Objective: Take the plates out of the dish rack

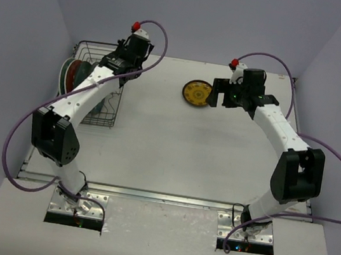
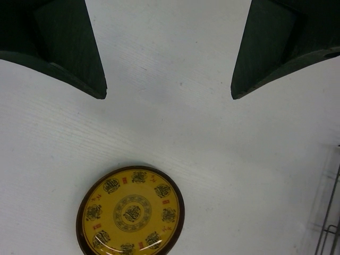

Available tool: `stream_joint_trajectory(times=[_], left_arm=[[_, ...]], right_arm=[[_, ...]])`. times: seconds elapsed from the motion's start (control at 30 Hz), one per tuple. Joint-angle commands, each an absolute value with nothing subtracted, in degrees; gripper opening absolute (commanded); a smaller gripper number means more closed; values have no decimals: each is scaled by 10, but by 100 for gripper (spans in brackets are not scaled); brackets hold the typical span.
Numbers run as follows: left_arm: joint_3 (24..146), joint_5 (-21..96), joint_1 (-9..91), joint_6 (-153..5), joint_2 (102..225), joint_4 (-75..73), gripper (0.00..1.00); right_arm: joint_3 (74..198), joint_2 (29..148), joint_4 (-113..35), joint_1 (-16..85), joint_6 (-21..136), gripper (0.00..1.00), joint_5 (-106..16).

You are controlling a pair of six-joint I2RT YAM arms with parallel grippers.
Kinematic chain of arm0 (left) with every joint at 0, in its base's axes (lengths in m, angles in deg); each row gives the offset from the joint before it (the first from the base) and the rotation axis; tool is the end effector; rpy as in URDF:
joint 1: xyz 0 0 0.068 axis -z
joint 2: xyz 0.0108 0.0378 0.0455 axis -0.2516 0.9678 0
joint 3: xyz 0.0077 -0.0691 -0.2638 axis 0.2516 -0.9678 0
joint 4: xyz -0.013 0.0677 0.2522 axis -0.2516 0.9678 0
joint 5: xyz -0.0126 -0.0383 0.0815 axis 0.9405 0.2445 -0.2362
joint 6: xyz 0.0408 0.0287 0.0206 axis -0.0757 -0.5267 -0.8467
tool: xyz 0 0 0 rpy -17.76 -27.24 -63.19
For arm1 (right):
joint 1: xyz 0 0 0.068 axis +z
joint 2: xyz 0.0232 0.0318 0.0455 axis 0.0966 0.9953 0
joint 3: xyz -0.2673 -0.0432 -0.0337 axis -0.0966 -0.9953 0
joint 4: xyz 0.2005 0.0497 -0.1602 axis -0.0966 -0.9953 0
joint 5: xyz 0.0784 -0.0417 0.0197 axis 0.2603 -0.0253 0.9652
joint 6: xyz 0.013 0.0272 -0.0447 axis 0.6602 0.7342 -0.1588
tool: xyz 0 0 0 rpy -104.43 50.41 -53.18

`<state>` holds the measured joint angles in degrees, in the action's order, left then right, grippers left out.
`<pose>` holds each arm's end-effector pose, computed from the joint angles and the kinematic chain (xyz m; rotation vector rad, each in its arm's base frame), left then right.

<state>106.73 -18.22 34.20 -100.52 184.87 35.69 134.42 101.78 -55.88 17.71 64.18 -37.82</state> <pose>0.3646 -0.1021 0.3633 0.1817 2.0975 0.8640 0.3656 0.0881 0.2795 -0.1188 2.2649 0.5280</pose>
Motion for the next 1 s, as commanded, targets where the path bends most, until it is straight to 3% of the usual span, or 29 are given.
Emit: stream_joint_trajectory(times=[0.0, 0.33, 0.53, 0.67, 0.7, 0.73, 0.83, 0.97], left_arm=[[1108, -3, 343, -983, 1777, 372, 0], [1068, 413, 343, -941, 1712, 406, 0], [1072, 514, 343, -932, 1721, 426, 0], [1065, 541, 343, -932, 1721, 429, 0], [1063, 547, 343, -932, 1721, 428, 0], [1059, 550, 343, -932, 1721, 428, 0], [1052, 552, 343, -930, 1722, 427, 0], [1043, 550, 342, -929, 1722, 423, 0]], right_arm=[[1356, 974, -516, 184, 651, 99, -306], [1363, 979, -441, 199, 738, 99, -173], [1399, 1018, -433, 225, 768, 96, -134], [1402, 1029, -422, 242, 772, 77, -124], [1402, 1031, -422, 243, 772, 76, -122], [1402, 1034, -422, 245, 773, 67, -119], [1400, 1040, -420, 248, 776, 54, -103], [1393, 1039, -419, 248, 770, 13, -106]])
